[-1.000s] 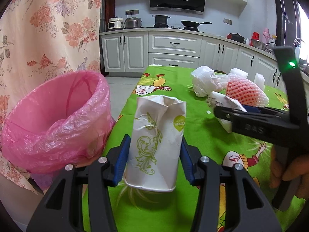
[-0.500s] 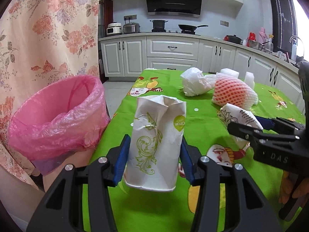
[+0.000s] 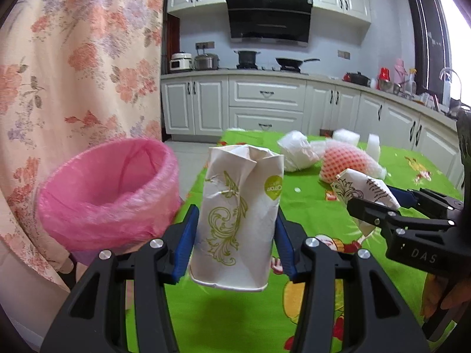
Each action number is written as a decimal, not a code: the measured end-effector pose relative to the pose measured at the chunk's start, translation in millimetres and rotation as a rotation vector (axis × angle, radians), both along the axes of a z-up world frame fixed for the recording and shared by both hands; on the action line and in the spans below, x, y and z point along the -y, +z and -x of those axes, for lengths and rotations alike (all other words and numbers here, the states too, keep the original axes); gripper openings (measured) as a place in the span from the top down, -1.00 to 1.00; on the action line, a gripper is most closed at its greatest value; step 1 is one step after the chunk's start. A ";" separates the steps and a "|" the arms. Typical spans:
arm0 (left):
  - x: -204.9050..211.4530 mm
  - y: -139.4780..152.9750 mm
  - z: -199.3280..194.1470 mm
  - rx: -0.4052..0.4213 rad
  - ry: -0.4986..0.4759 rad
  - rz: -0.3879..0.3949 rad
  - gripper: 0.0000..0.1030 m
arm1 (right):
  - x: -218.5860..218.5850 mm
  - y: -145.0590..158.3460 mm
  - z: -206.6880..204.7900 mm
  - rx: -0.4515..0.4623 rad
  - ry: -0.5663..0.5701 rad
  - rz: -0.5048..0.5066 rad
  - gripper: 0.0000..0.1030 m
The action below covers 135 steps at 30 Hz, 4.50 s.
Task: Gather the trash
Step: 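Carry both paper cups over the wastebasket and open both tools, then move both open tools back toward the remaining items on the table, then grasp a pink foam net with the right tool while the left tool grasps a white plastic bag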
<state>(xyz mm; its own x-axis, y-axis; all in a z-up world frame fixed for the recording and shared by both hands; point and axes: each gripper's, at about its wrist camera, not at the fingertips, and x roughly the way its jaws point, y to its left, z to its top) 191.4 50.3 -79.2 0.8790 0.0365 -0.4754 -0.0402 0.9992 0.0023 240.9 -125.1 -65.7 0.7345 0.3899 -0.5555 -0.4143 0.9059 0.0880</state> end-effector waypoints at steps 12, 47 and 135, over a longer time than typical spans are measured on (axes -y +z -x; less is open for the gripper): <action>-60.8 38.7 10.8 0.103 0.135 0.011 0.07 | -51.9 33.8 -9.1 0.056 0.135 -0.044 -0.17; -229.9 25.0 -48.4 0.070 0.413 0.040 -0.05 | -233.6 37.5 -109.5 -0.015 0.421 -0.114 -0.23; 38.5 -20.9 -153.3 -0.036 0.017 -0.009 -0.90 | 55.6 -30.7 -154.8 -0.122 -0.110 0.116 0.15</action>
